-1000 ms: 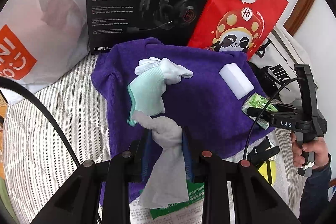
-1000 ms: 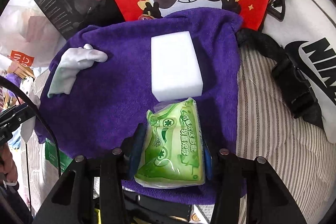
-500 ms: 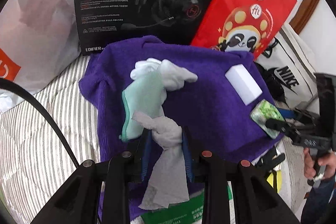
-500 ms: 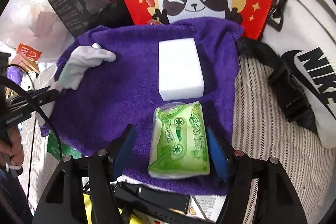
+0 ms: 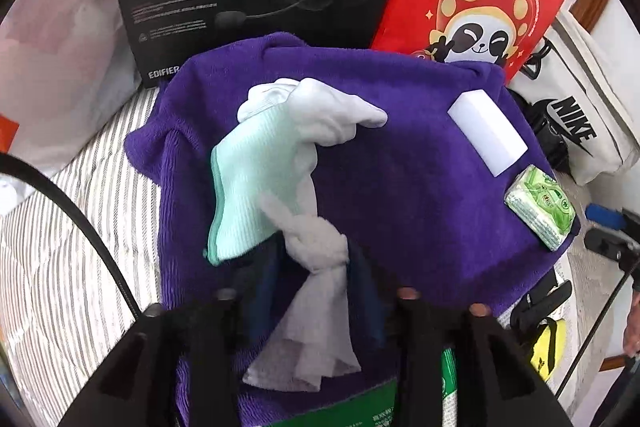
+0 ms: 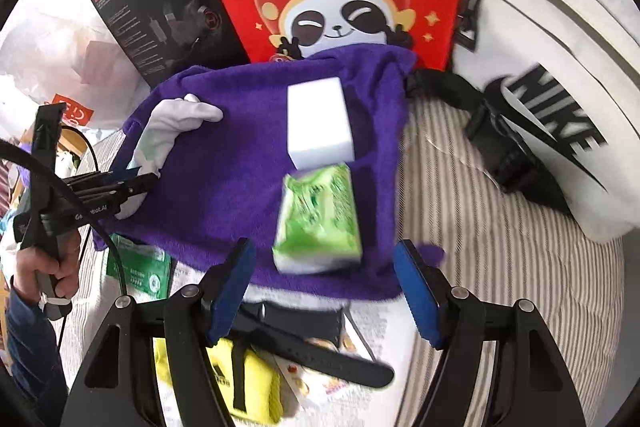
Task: Organize soft objects
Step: 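Open the left tool releasing the cloth while the right releases the wipes pack, then lift both open tools away from the towel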
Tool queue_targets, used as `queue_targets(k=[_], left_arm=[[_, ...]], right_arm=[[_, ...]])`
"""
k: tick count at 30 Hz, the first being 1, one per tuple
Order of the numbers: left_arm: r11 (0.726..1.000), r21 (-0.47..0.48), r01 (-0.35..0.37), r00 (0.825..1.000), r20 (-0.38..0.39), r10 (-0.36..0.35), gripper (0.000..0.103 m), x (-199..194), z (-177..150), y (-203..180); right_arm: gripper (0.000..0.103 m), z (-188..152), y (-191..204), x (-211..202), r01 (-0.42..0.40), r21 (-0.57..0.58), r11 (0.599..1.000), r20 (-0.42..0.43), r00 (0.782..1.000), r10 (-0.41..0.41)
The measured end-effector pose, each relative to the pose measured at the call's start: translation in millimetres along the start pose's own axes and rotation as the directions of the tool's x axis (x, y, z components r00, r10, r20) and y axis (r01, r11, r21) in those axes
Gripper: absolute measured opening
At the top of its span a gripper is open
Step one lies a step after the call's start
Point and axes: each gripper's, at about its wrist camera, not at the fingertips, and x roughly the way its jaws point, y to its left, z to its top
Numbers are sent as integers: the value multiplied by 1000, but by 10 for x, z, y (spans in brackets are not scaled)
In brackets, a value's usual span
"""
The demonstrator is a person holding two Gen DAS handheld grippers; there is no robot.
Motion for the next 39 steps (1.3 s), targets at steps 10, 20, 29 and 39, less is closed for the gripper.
queue_targets(k=[10, 20, 29, 39], left_arm=[[1000, -24, 19, 999, 42, -18, 77, -395, -144, -37], [1000, -19, 16, 999, 52, -15, 77, -697, -444, -52], [999, -51, 8, 999, 52, -6, 77, -892, -909, 127], [991, -127, 43, 999, 29, -40, 77, -913, -1397, 270]], right_arm=[[72, -500, -46, -177, -24, 26, 999, -15, 1000, 25], [72, -925, 368, -98, -119, 3, 993, -76, 990, 119], [72, -1099, 638, 86, -97, 7, 995, -115, 989, 97], [50, -1015, 475, 212, -108, 45, 993, -56, 992, 111]])
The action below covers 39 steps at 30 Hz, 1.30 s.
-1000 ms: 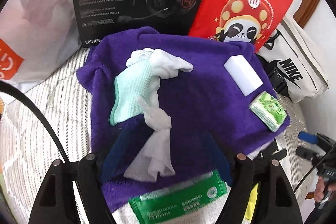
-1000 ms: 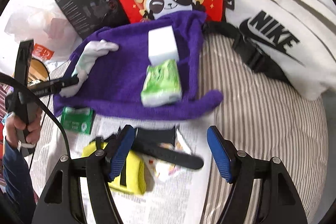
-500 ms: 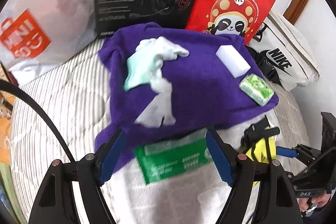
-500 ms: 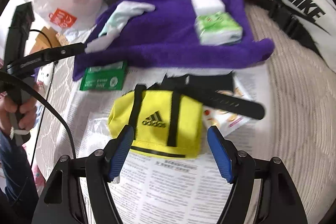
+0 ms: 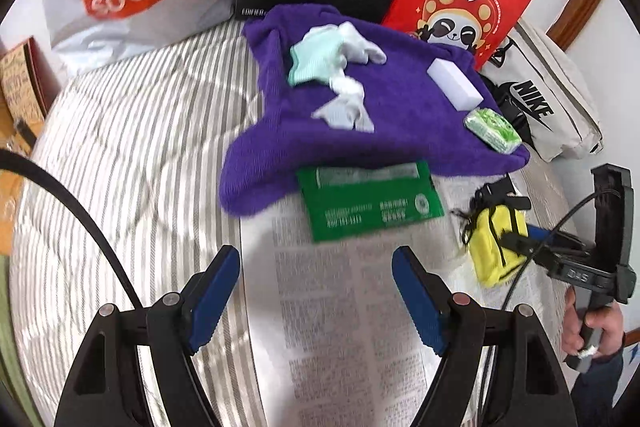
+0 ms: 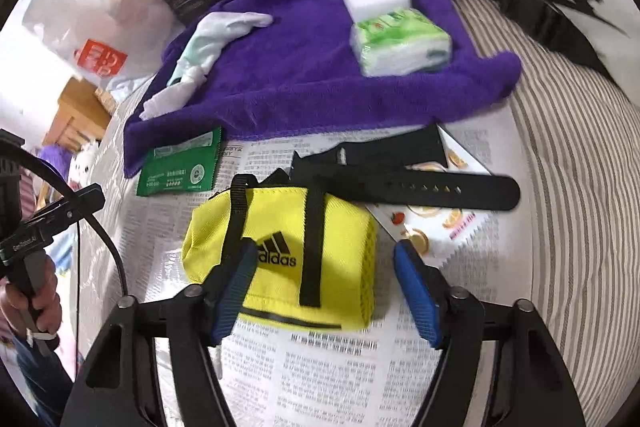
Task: Organize soft objects
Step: 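Lift both open tools away from the towel, then lower the right tool onto the yellow adidas bag and close on it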
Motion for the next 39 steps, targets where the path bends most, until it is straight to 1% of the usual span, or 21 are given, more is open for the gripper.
queue_targets(k=[1, 2, 3, 5, 7, 8, 10, 14, 16, 19, 21, 25, 29, 31, 33, 34, 36, 39], left_arm=[[1000, -5, 4, 1000, -4, -4, 77, 5, -34, 5], [1000, -9, 5, 1000, -11, -5, 77, 12, -76, 5], [1000, -10, 2, 1000, -16, -3, 77, 15, -103, 5], [1000, -8, -4, 1000, -23, 3, 77, 9, -149, -8], [1000, -1, -4, 1000, -22, 4, 77, -13, -184, -29], [1000, 2, -4, 1000, -21, 4, 77, -21, -196, -42], [1000, 8, 2, 1000, -19, -2, 77, -30, -204, -82], [999, 41, 12, 999, -31, -11, 77, 4, -192, -169], [998, 57, -1, 999, -39, 3, 77, 49, -179, -233], [998, 61, 2, 999, -35, 0, 77, 81, -160, -270], [999, 52, 7, 1000, -28, -6, 77, 123, -126, -280], [998, 55, -1, 999, -44, 3, 77, 220, -74, -340], [997, 83, -3, 999, -52, 8, 77, 245, -83, -413], [996, 85, -13, 998, -56, 18, 77, 250, -99, -418], [996, 86, -6, 998, -57, 11, 77, 244, -117, -412], [996, 86, -5, 998, -59, 10, 77, 243, -122, -407], [996, 91, -10, 998, -63, 16, 77, 238, -132, -402], [995, 97, -9, 998, -57, 14, 77, 204, -142, -396]], right_arm=[[40, -2, 35, 4, 17, -28, 999, 10, 1000, -17], [26, -1, 60, 9, 21, -46, 999, 11, 1000, -21], [24, -7, 65, 2, 8, -52, 999, 8, 1000, -7], [22, -26, 51, -40, -26, -46, 999, 14, 1000, 27], [21, -61, 49, -122, -21, -48, 999, 39, 999, 23], [18, -78, 50, -156, -22, -49, 999, 45, 999, 24], [17, -118, 45, -245, -26, -47, 999, 58, 998, 29], [15, -177, 20, -415, -9, -39, 999, 86, 996, 12], [14, -214, -36, -491, -7, -31, 999, 92, 996, 9], [14, -268, -98, -623, 9, -25, 1000, 111, 994, -6], [14, -298, -157, -693, 13, -20, 1000, 116, 993, -10], [15, -339, -288, -647, 12, -10, 1000, 84, 996, -11], [24, -398, -342, -600, 1, -13, 1000, 60, 998, 0], [36, -423, -335, -590, 18, -23, 1000, 51, 999, -17], [62, -443, -313, -605, 48, -20, 999, 54, 997, -47], [66, -457, -290, -621, 57, -22, 998, 61, 997, -56], [80, -473, -197, -655, 71, -43, 997, 78, 995, -68], [85, -471, -17, -647, 95, -93, 991, 86, 992, -87]])
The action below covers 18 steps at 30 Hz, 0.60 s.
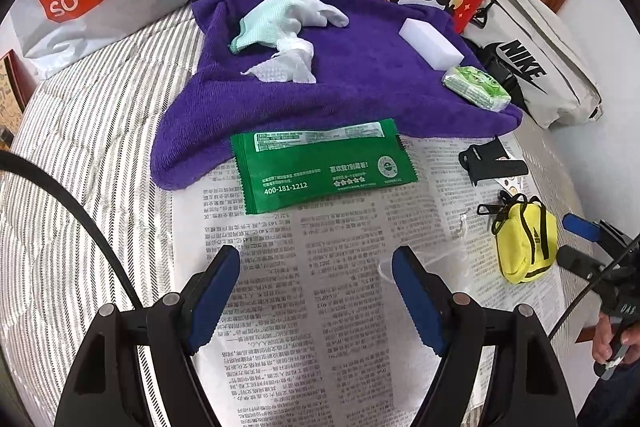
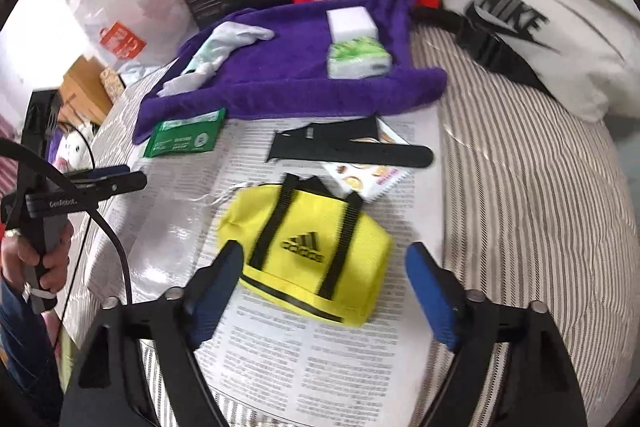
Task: Organize soft objects
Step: 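Lower the right tool onto the yellow adidas bag and close on it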
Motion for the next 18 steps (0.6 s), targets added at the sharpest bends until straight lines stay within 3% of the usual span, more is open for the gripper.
queue_targets(k=[9, 15, 17, 18], left_arm=[[1000, 2, 9, 1000, 0, -9, 77, -67, -68, 33], [1000, 1, 5, 1000, -3, -5, 77, -80, -93, 53], [1000, 1, 4, 1000, -5, -4, 77, -84, -100, 70], [1000, 0, 4, 1000, -5, -4, 77, -86, -103, 81]], right_arm=[[91, -113, 456, 262, 84, -160, 984, -45, 995, -93], [93, -109, 477, 464, 193, -195, 962, -6, 980, -198], [90, -94, 466, 480, 200, -204, 958, 12, 979, -202], [82, -81, 450, 479, 200, -199, 959, 14, 979, -201]])
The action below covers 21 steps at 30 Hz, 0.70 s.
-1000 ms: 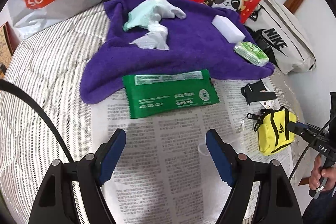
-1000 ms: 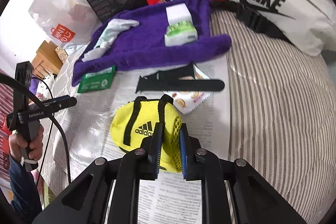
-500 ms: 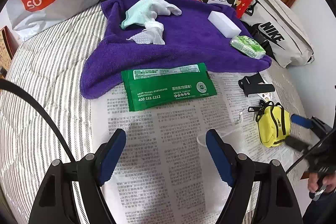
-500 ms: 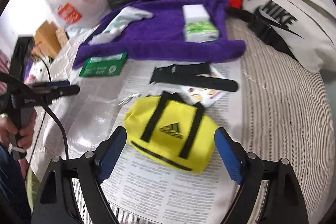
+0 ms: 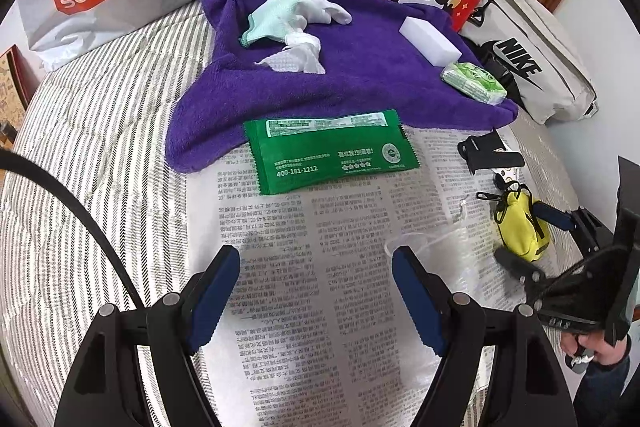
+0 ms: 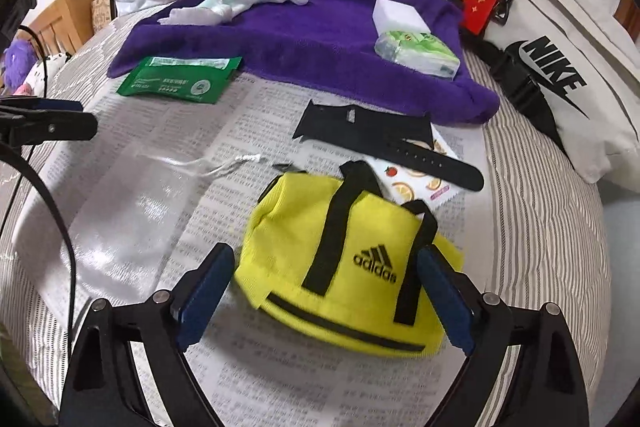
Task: Organize soft objects
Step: 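Lower the right tool onto the yellow adidas bag and close on it, then lift the yellow bag with the right tool while the left grasps the flat green wipes packet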
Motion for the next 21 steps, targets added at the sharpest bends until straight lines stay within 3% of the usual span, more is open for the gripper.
queue_targets(k=[1, 5, 13, 21], left_arm=[[1000, 0, 0, 1000, 0, 0, 77, -3, -1, 8], [1000, 1, 5, 1000, 4, -5, 77, -18, -1, -6], [999, 32, 13, 1000, -5, -12, 77, -3, -5, -156], [999, 28, 36, 999, 6, -37, 77, 33, 7, -238]], right_arm=[[76, 17, -21, -6, 1, 3, 1000, 5, 1000, -1], [32, 80, -127, -49, -77, 41, 996, -3, 997, 78], [25, 52, -317, -232, -185, 143, 972, 15, 983, 185], [19, 49, -438, -449, -210, 163, 964, 67, 977, 202]])
